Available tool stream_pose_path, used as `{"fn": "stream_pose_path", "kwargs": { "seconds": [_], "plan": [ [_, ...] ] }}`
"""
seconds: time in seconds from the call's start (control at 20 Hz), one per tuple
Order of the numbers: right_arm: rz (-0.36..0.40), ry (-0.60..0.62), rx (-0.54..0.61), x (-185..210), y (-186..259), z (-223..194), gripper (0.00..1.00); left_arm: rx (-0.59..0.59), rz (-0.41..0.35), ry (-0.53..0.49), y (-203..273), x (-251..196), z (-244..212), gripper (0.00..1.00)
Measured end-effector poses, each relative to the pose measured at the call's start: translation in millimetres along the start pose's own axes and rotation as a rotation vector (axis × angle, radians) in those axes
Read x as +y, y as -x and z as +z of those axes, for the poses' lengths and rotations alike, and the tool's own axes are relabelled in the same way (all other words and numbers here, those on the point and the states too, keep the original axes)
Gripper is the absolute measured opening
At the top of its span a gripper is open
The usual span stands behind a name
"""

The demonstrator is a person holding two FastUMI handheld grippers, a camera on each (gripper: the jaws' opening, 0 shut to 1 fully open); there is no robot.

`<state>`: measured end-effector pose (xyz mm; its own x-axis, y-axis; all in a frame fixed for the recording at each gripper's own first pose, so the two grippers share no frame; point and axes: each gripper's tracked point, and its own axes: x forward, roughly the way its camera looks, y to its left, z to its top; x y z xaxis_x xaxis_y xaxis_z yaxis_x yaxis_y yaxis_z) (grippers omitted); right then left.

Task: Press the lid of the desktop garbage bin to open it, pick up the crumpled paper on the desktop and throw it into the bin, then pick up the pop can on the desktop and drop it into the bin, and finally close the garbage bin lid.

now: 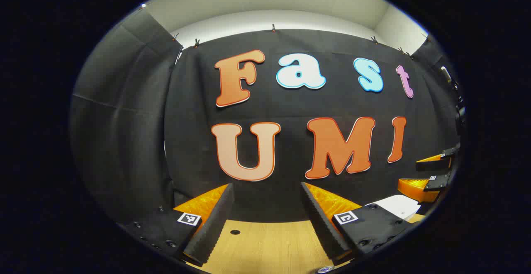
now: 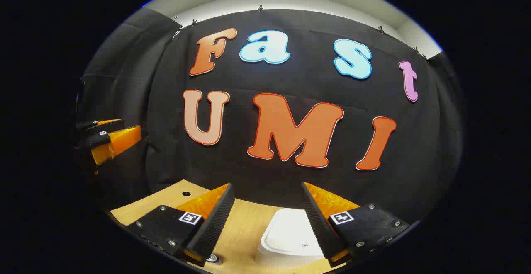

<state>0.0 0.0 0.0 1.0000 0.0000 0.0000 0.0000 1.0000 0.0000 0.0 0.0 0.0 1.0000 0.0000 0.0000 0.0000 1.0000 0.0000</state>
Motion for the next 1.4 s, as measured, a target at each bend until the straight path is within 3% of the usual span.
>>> {"fn": "stream_pose_path", "kwargs": {
  "seconds": [0.7,0.95,1.4],
  "plan": [
    [-0.142,0.0,-0.013,-62,13,-6,0.96,-0.001,-0.132,-0.055,-6,-58,2,1.0],
    [-0.134,-0.009,-0.008,-66,22,-6,0.96,0.025,-0.132,-0.035,1,-61,-4,1.0],
    [-0.124,-0.012,0.016,-83,19,-25,0.83,0.052,-0.087,-0.071,7,-55,-19,1.0]
  ]
}}
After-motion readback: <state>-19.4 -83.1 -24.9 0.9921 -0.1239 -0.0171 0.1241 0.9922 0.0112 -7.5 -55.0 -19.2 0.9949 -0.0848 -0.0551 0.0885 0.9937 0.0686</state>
